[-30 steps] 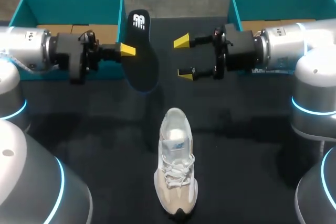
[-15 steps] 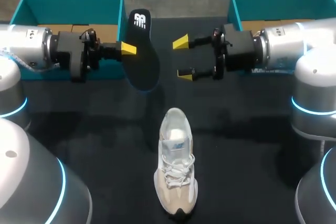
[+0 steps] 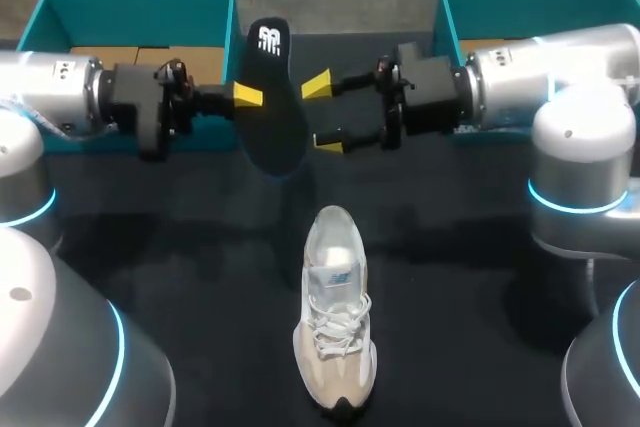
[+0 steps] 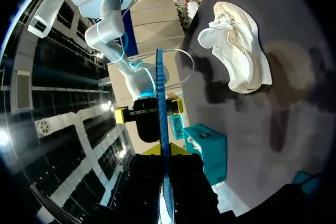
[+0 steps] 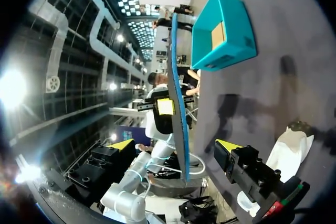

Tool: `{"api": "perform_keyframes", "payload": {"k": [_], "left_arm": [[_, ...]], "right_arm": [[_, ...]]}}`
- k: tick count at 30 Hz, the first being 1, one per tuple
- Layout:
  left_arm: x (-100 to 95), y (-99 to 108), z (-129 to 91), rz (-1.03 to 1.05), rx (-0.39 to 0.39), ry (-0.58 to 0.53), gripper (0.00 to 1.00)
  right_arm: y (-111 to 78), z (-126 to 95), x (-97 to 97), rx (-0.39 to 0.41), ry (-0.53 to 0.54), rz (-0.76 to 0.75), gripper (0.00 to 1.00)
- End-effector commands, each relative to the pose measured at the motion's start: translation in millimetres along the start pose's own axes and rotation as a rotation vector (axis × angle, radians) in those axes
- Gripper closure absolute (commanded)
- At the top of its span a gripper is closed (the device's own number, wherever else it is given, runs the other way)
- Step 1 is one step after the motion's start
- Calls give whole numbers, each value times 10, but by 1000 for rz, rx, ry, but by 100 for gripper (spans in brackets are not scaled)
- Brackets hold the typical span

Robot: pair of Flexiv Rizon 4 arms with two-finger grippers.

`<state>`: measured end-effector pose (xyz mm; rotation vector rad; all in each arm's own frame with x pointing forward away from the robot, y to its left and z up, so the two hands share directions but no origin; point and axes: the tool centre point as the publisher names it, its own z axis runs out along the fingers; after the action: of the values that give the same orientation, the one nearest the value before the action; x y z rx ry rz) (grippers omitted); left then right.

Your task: Take the shoe out of the shoebox, open the shoe tongue, remove and reinsert the insole, then place the shoe into the shoebox

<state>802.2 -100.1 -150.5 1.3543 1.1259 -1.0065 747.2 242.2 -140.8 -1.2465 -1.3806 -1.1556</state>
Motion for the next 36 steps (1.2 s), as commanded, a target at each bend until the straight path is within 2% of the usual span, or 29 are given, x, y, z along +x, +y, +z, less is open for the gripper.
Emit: {"api": "perform_keyframes", "payload": {"k": [1,3,6,9,13,19,36], "left_arm": [[20,-10,62,3,-10,-3,100],[25,-6,81,2,-13,-1,100],[34,0,105,-6,-18,3,100],[34,4,122,-15,-20,4,100],[30,8,143,-40,-11,-9,100],[35,11,152,-49,-11,-14,100],[31,-7,222,-45,-9,-17,100]], "right_arm": [[55,164,-38,9,1,-2,0],[45,194,-45,12,2,-6,0],[33,227,-49,18,-6,-13,9],[20,244,-49,23,-7,-30,24],[4,241,-62,25,-2,-36,31],[-7,218,-95,13,5,-48,49],[75,221,-117,33,-11,-50,61]]}}
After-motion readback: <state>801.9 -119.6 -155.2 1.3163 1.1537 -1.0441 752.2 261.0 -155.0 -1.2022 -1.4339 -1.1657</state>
